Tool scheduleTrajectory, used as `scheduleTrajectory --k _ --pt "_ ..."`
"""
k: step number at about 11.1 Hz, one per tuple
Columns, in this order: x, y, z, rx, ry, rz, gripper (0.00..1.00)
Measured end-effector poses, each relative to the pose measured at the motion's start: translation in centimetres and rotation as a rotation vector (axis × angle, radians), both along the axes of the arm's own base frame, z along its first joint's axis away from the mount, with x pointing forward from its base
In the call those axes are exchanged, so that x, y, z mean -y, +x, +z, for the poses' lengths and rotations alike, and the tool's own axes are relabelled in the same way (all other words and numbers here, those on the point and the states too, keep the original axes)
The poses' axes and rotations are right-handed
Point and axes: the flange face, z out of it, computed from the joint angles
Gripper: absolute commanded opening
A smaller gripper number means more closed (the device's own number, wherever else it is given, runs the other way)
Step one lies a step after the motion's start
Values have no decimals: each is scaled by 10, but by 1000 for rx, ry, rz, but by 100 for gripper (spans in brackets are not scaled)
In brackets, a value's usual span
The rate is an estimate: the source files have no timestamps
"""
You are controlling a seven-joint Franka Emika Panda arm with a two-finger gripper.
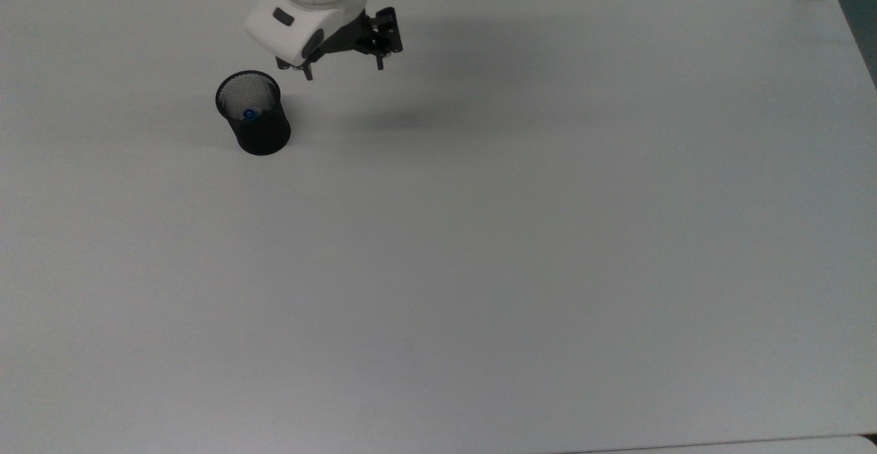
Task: Remove the marker
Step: 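Move the open gripper over the blue-capped marker in the mesh cup, then lower the gripper onto the marker and close it around the marker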
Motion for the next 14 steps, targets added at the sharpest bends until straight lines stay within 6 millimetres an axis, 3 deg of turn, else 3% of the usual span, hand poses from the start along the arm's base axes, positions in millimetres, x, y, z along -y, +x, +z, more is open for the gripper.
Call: scheduleTrajectory --k 4,6,11,14 --pt "89 -4 11 32 -12 54 78" --pt "111 -3 13 71 -21 60 73" --pt "117 16 -28 77 -43 62 53" --pt "111 30 -63 62 -54 77 27"
